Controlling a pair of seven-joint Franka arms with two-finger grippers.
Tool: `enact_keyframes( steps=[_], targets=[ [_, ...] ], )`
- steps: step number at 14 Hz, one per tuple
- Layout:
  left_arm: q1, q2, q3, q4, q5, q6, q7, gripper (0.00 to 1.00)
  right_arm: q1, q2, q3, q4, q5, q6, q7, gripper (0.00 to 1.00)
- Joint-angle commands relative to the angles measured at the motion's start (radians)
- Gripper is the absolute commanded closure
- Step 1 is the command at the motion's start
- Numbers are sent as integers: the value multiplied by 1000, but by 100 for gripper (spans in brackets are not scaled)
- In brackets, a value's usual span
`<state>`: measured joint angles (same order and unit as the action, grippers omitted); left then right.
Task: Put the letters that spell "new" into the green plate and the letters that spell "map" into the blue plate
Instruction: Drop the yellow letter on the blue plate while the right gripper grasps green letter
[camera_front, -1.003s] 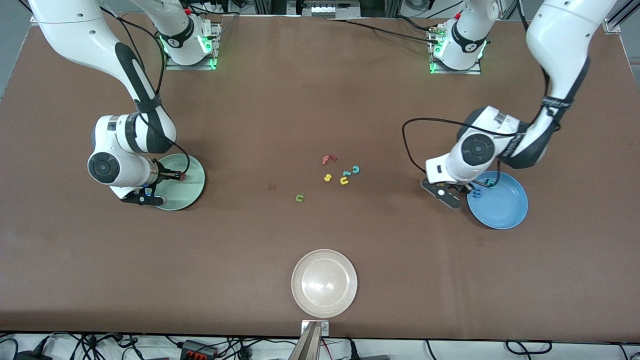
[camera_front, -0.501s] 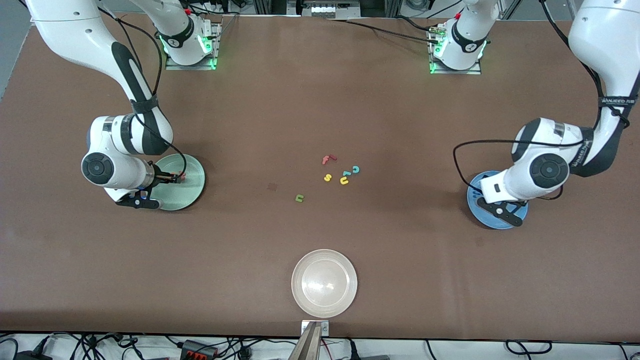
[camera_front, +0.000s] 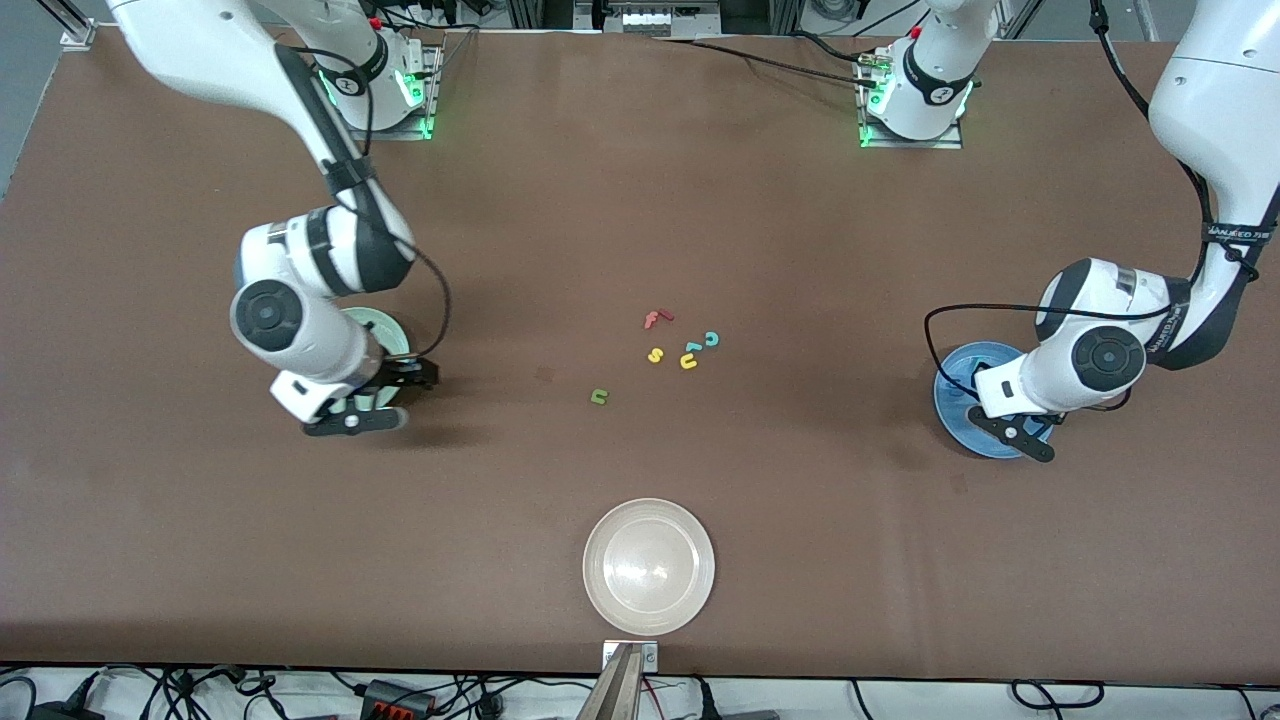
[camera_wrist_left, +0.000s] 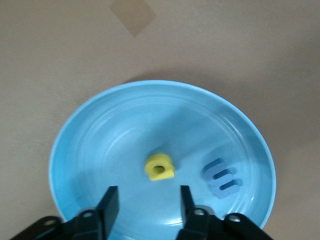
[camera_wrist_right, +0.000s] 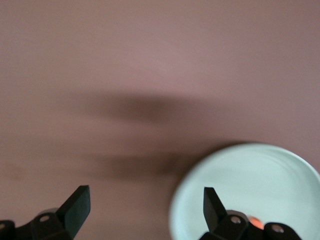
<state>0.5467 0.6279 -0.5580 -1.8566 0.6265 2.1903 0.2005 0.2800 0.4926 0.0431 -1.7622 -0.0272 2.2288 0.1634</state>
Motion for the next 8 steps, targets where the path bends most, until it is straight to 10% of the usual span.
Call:
enact_keyframes(
  steps=[1, 8],
  targets=[
    [9, -59, -29, 27, -1, -46, 1, 0, 101, 107, 4, 140, 1, -1, 4, 0],
    [-4, -85, -149, 460, -232, -585, -13, 0, 280, 303, 0, 310, -11, 93, 20, 7]
  ],
)
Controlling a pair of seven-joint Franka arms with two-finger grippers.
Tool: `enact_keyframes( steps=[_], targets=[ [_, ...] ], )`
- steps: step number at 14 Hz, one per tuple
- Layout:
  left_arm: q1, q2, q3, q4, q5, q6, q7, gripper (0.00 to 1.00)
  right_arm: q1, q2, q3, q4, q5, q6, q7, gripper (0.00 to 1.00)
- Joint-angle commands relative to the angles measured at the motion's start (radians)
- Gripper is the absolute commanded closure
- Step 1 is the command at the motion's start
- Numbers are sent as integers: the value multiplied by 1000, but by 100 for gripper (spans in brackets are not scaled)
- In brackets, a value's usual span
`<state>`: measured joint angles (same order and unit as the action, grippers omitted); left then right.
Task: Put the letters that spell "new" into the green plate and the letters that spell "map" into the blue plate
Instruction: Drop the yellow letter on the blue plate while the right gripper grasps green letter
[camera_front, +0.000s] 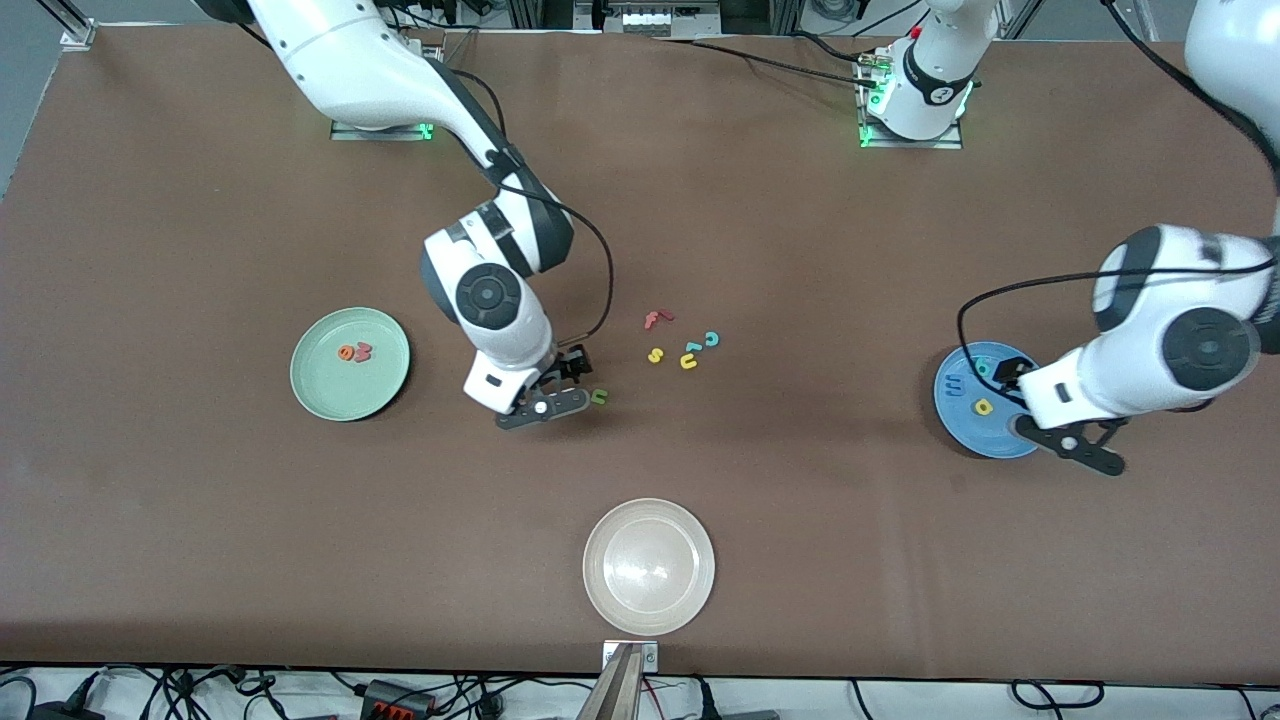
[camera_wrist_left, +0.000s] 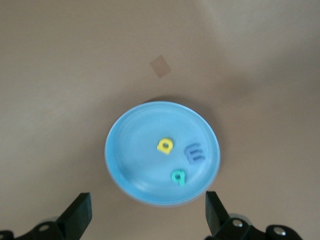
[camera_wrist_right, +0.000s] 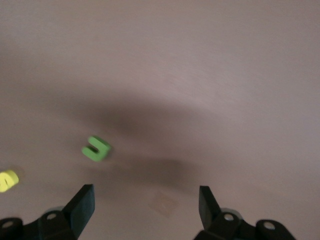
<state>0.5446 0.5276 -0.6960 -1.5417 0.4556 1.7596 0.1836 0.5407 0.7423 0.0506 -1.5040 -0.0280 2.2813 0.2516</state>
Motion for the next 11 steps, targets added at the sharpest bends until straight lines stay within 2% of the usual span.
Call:
enact_keyframes(
  steps=[1, 3, 5, 8, 10, 11],
  targets=[
    [-12, 15, -11, 203, -77, -229, 4, 0, 34, 71, -8, 51, -10, 61, -133, 5],
    [-52, 14, -13, 331, -83, -392, 4, 0, 53, 78, -5, 51, -10, 64, -242, 5],
    [-81, 14, -10, 426, -83, -484, 5, 0, 90, 81, -6, 50, -26, 57, -331, 5],
    [-106, -52, 30, 437, -152, -482, -10, 0, 90, 95, -8, 63, -65, 63, -422, 5],
    [-216, -138, 219, 393, -263, -482, -39, 0, 82, 127, -12, 103, -66, 66, -515, 5],
    [-280, -197, 345, 341, -358, -467, -53, 0, 79, 146, -11, 125, -66, 67, -553, 5]
  ],
)
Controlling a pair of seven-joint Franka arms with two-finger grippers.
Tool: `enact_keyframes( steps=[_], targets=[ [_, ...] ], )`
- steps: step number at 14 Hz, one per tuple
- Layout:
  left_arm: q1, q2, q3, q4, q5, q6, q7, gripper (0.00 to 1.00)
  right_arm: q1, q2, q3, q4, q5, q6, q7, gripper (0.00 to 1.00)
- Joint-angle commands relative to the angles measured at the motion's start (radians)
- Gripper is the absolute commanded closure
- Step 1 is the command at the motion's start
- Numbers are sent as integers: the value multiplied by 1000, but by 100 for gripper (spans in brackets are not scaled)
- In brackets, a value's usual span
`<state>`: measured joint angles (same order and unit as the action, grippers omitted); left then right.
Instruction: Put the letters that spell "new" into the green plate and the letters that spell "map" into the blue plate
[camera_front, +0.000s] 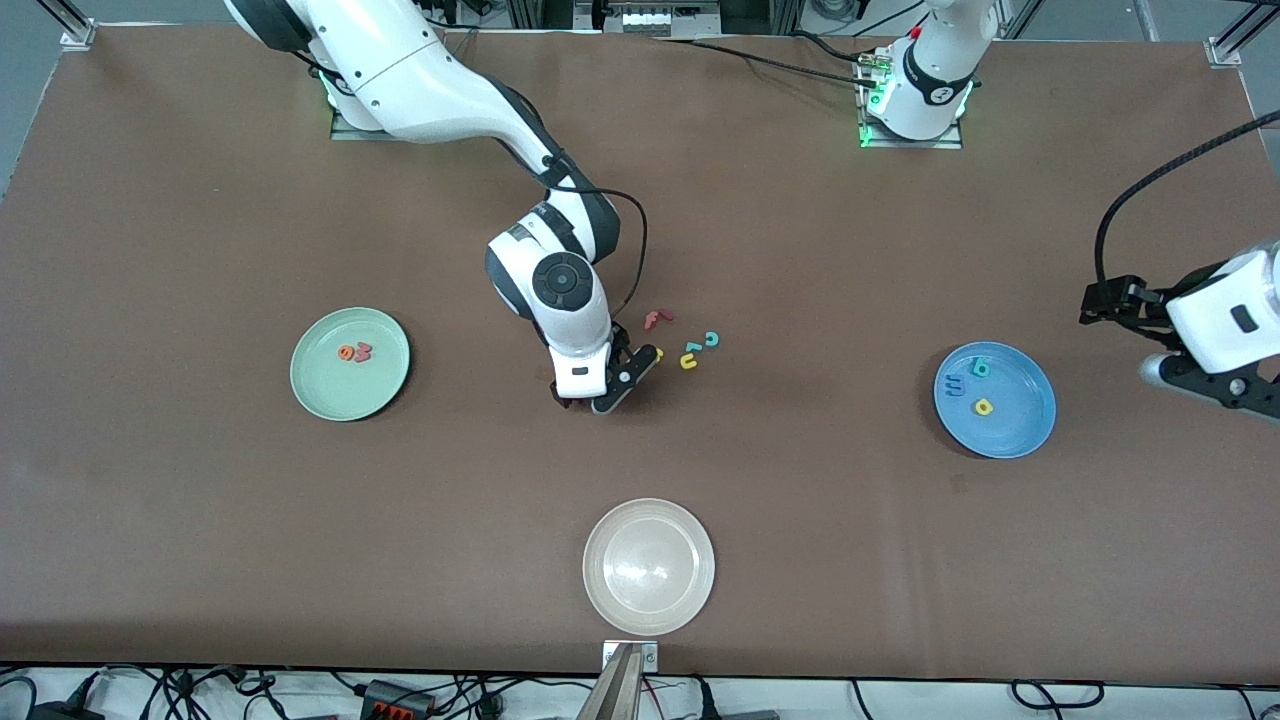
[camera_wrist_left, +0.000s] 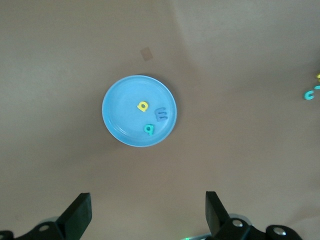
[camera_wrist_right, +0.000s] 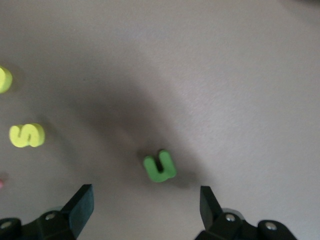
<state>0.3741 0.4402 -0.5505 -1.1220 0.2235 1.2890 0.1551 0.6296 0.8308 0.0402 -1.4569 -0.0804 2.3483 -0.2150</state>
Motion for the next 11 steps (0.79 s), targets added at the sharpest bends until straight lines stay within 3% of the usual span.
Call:
enact_keyframes(
  steps=[1, 2, 5, 9, 11],
  targets=[
    [-173, -160, 298, -132, -195, 57, -37, 0, -8, 74, -2, 98, -13, 0, -101, 5],
    [-226, -205, 382, -209, -240, 119, -54, 0, -5, 86, 0, 113, -12, 2, -101, 5],
    [-384, -343, 532, -420, -260, 323, -155, 0, 2, 116, 0, 142, -12, 25, -153, 8],
    [-414, -394, 552, -493, -250, 406, -189, 0, 4, 123, 0, 142, -13, 29, -168, 28],
    [-412, -417, 552, -519, -246, 411, -164, 0, 2, 122, 0, 141, -15, 23, -175, 28]
  ],
)
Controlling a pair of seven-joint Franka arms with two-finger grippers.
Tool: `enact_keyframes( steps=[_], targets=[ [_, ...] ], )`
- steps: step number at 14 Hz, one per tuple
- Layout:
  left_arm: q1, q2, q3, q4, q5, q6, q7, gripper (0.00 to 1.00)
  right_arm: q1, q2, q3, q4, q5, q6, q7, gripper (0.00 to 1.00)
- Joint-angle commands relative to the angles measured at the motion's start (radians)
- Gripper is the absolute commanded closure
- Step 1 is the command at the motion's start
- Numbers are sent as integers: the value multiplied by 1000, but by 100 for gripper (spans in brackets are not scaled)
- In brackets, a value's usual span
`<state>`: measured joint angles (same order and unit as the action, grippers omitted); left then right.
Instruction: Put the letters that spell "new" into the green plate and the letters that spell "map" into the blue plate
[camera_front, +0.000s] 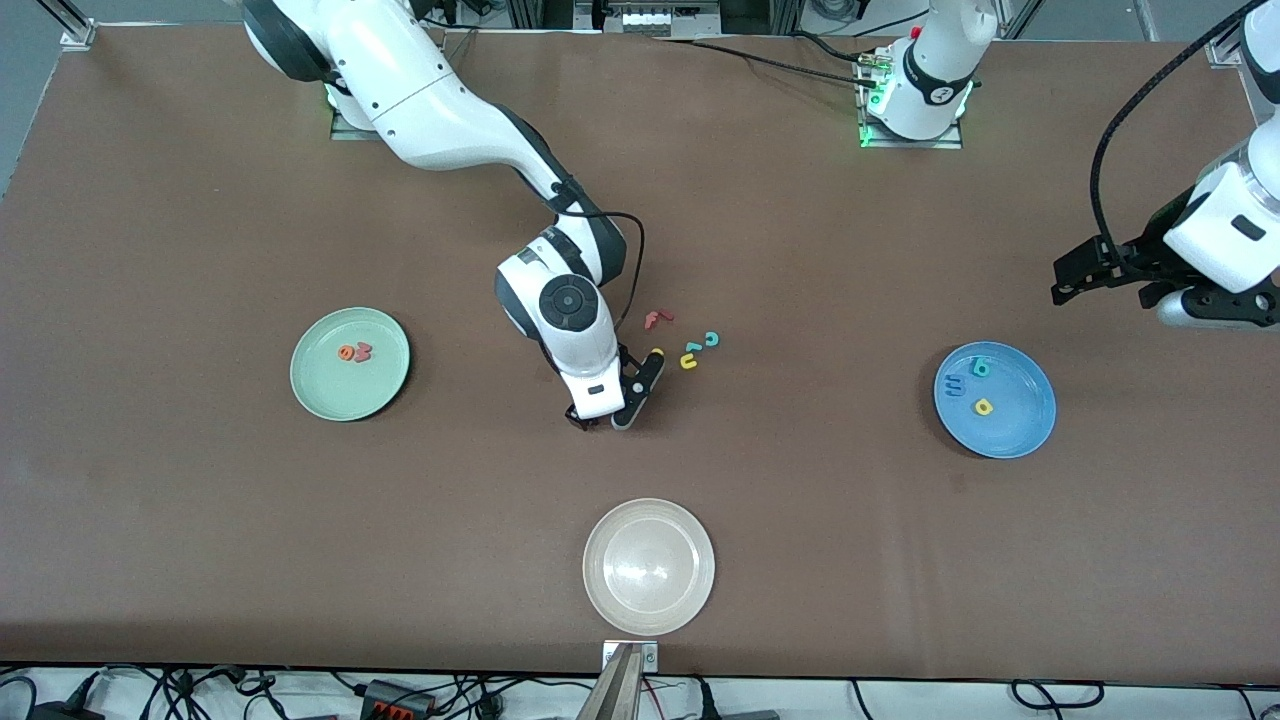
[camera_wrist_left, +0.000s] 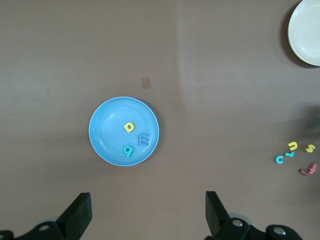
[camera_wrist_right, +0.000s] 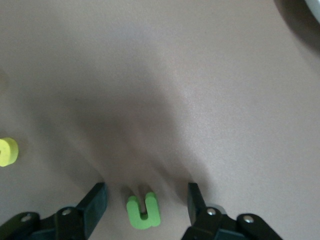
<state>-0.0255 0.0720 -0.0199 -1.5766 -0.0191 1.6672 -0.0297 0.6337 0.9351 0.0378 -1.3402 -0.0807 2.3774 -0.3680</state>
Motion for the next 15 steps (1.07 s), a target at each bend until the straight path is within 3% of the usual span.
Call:
enact_keyframes(
  steps=[1, 11, 12, 15],
  targets=[
    [-13, -54, 21, -69, 1, 36, 28, 0, -3, 17, 1, 23, -16, -6, -31, 28],
    [1, -41, 8, -56, 1, 43, 71, 0, -12, 8, 1, 19, -42, -78, -83, 28],
    [7, -41, 9, -56, 1, 43, 123, 0, -12, 8, 1, 21, -42, -78, -100, 32],
    [35, -52, 9, -74, -1, 49, 157, 0, -14, 8, 1, 19, -42, -79, -106, 71]
  ],
)
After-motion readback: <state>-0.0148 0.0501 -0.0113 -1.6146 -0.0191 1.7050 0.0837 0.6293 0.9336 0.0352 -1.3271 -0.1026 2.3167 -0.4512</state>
